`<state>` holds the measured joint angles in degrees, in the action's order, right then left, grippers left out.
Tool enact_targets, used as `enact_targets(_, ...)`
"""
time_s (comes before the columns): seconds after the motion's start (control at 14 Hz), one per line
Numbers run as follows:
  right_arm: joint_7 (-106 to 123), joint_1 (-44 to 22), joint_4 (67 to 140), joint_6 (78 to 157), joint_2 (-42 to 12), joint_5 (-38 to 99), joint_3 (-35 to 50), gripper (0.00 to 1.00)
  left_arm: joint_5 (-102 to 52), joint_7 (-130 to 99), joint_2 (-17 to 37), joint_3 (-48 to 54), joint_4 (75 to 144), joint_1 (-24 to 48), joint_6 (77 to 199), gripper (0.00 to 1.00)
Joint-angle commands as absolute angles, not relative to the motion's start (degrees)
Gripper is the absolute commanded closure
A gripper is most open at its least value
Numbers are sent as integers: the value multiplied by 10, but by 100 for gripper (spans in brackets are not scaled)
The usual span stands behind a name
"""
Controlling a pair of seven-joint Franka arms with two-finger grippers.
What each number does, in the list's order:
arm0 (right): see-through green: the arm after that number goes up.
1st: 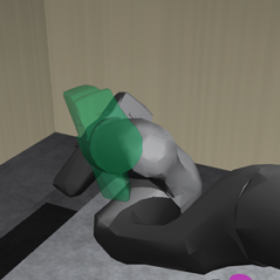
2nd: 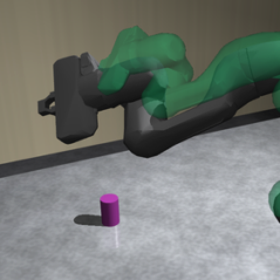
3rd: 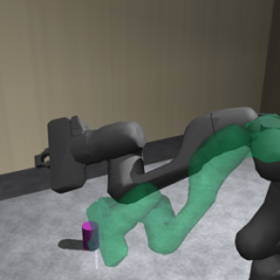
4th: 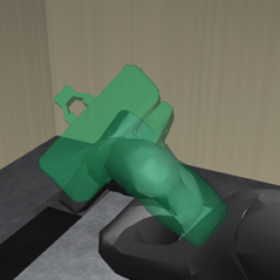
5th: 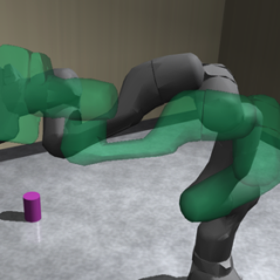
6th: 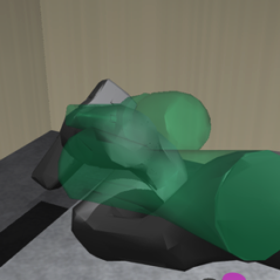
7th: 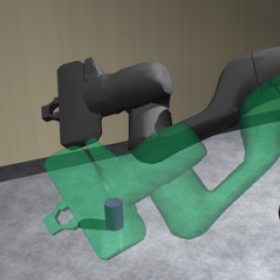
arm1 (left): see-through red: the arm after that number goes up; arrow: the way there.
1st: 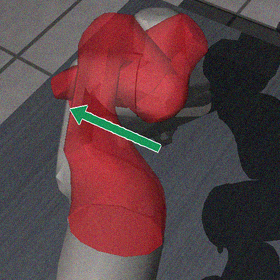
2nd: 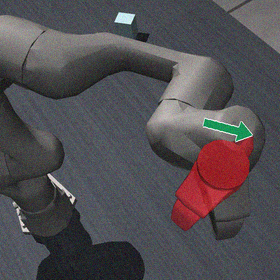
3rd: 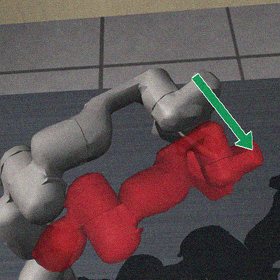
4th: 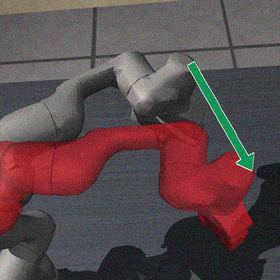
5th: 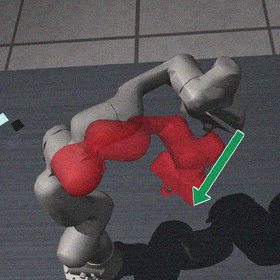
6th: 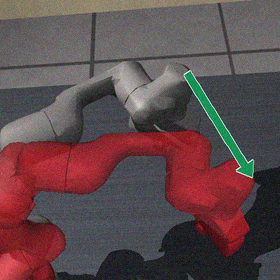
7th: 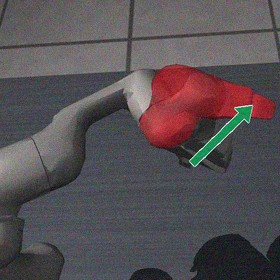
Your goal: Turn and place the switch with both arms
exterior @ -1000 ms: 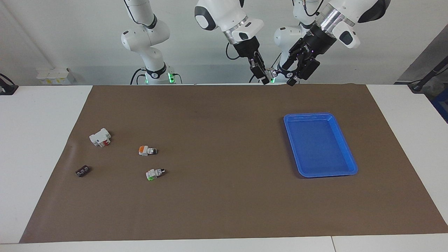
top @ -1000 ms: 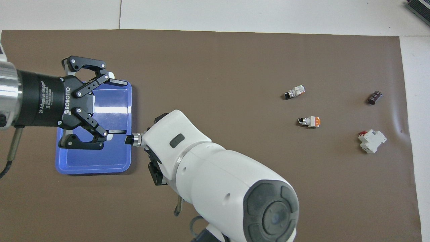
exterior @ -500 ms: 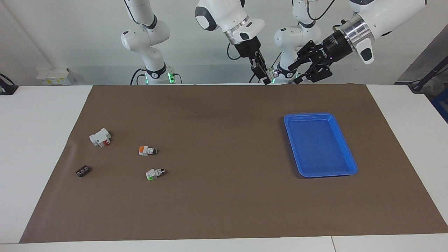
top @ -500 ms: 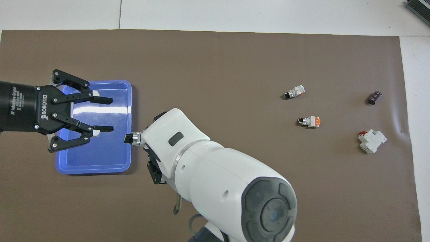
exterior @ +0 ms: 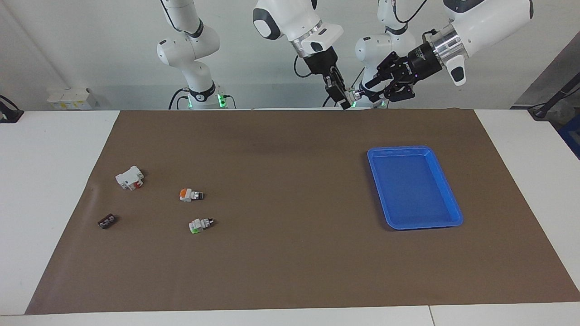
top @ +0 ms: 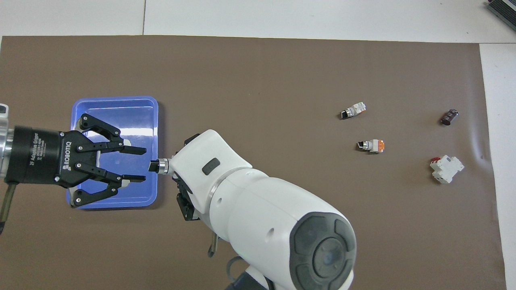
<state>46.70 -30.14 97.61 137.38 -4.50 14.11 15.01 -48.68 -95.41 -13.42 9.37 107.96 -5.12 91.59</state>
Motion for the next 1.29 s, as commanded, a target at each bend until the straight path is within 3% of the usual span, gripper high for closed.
enact_targets(0.0,448,-302,963,1376,-54,128,152,100,-503,-952,-153,91,1100,-50,902,51)
enact_targets(0.36,448,-302,963,1376,-54,128,152,100,-519,-955,-156,94,1101,-49,897,52)
enact_targets(0.57,447,-302,963,1376,-54,128,152,100,-522,-976,-162,99,1110,-49,903,63)
enact_targets(1.21,447,-302,963,1376,-54,128,152,100,-522,-977,-168,99,1124,-49,928,75)
